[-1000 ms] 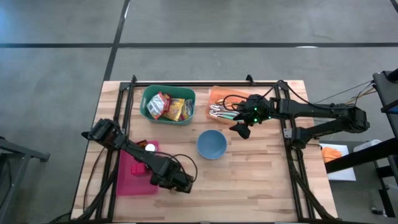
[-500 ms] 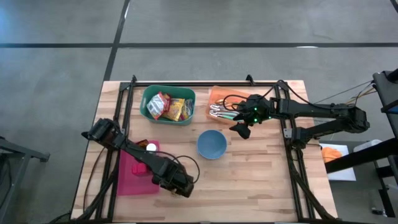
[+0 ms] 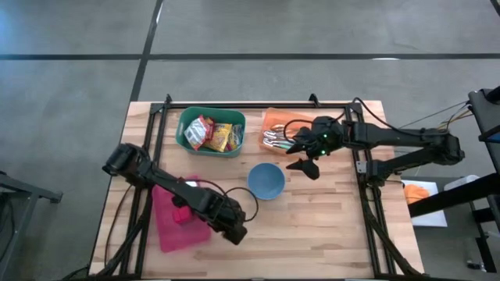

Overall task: Pick & Place Food Item
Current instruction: Put the brown spice bottle into the pink bin

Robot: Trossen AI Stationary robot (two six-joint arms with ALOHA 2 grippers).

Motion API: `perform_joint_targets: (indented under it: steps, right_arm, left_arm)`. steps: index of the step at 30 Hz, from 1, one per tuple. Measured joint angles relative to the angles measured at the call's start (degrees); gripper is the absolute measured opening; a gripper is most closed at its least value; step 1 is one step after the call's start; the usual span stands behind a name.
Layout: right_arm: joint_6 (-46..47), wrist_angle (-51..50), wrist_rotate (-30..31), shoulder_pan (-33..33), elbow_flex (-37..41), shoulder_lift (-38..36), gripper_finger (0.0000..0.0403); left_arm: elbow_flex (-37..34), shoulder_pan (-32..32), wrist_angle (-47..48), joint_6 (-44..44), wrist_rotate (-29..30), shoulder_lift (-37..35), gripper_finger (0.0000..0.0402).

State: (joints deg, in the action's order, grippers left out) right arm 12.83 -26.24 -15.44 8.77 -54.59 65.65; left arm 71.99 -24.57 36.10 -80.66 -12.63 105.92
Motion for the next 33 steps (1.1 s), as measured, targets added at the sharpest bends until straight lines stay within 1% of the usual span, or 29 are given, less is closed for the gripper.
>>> perform_joint_targets:
  steps: [4,8,13,15,17,19,21,24,28,30,33]
  right_arm:
    - [-1.6,0.0,0.0,-1.6,-2.2,0.0,0.0306]
    - [-4.0,0.0,0.0,-3.6,-3.4,0.0,0.0306]
    - [-4.5,0.3,0.0,-5.6,-4.1,0.0,0.0306]
    - [-4.7,2.2,-0.4,-6.8,-4.3,0.0,0.0306]
    - [-5.0,5.5,-2.6,-8.2,-4.3,0.0,0.0306]
    - [-5.1,10.4,-4.1,-9.8,-4.3,0.0,0.0306]
    - [-5.8,14.5,-4.1,-11.7,-4.3,0.0,0.0306]
    - [-7.7,18.5,-4.1,-14.1,-4.6,0.1,0.0306]
    - [-8.9,19.0,-4.1,-15.8,-7.3,1.4,0.0306]
    - [-9.0,17.1,-4.2,-16.5,-9.0,3.0,0.0306]
    - [-10.4,13.3,-5.1,-17.2,-12.8,6.2,0.0306]
  left_arm:
    - [0.0,0.7,0.0,1.9,-0.4,-2.0,0.0179]
    - [0.0,1.5,-0.9,3.8,-0.1,-5.6,0.0179]
    - [0.1,2.3,-3.7,5.5,3.5,-11.4,0.0179]
    - [0.1,2.9,-5.8,7.6,5.2,-13.7,0.0179]
    - [0.1,3.8,-8.5,9.5,6.5,-15.6,0.0179]
    - [0.1,4.9,-11.8,11.7,6.7,-17.1,0.0179]
    - [0.1,6.2,-15.4,13.8,6.6,-18.0,0.0179]
    - [0.1,8.2,-20.7,17.0,4.9,-18.6,0.0179]
    - [0.1,11.4,-25.9,17.4,-1.1,-18.6,0.0179]
    - [0.1,12.7,-27.6,17.9,-3.4,-18.6,0.0179]
    - [0.4,14.1,-27.6,19.4,-6.2,-18.6,0.0179]
